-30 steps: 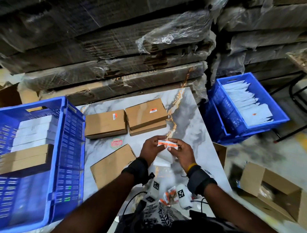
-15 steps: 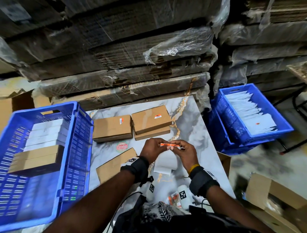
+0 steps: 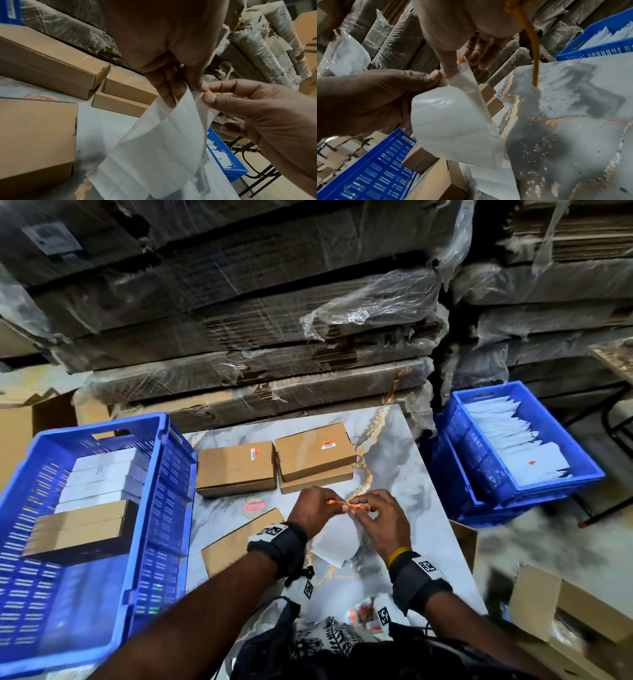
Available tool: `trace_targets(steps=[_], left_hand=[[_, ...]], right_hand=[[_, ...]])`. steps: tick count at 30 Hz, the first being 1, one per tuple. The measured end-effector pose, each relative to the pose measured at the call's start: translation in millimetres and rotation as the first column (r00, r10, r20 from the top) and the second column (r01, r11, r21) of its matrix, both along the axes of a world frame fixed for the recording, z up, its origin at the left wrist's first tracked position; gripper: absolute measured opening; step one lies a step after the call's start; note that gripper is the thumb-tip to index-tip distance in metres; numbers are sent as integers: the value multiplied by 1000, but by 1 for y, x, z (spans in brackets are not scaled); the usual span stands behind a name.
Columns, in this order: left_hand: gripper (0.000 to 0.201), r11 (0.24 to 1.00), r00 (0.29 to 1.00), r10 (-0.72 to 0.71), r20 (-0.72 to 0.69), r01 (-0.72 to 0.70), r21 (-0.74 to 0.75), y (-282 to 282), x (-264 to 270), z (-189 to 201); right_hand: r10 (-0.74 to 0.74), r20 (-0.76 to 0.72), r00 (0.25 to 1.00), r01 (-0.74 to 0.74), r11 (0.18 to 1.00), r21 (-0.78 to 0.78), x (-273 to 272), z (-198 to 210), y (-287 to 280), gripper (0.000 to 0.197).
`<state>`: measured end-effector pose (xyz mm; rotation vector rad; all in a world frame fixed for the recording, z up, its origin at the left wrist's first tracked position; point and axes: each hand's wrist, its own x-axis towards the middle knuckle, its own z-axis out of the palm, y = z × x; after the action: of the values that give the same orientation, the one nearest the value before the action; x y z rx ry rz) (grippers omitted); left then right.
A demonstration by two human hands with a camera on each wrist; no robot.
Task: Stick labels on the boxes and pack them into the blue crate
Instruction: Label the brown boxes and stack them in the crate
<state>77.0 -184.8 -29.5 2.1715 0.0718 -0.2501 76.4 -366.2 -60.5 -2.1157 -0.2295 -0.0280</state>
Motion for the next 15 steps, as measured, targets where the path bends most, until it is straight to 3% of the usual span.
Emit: trace_targets(steps=[12, 15], left_hand=[[10, 1000, 1000, -5, -25, 5, -5, 7, -2, 2], [15, 996, 999, 38, -8, -39, -76, 7, -4, -1]], right_hand=[[95, 64, 993, -87, 989, -121, -4, 13, 1, 11], [79, -3, 997, -79, 996, -49, -4, 17, 2, 11]])
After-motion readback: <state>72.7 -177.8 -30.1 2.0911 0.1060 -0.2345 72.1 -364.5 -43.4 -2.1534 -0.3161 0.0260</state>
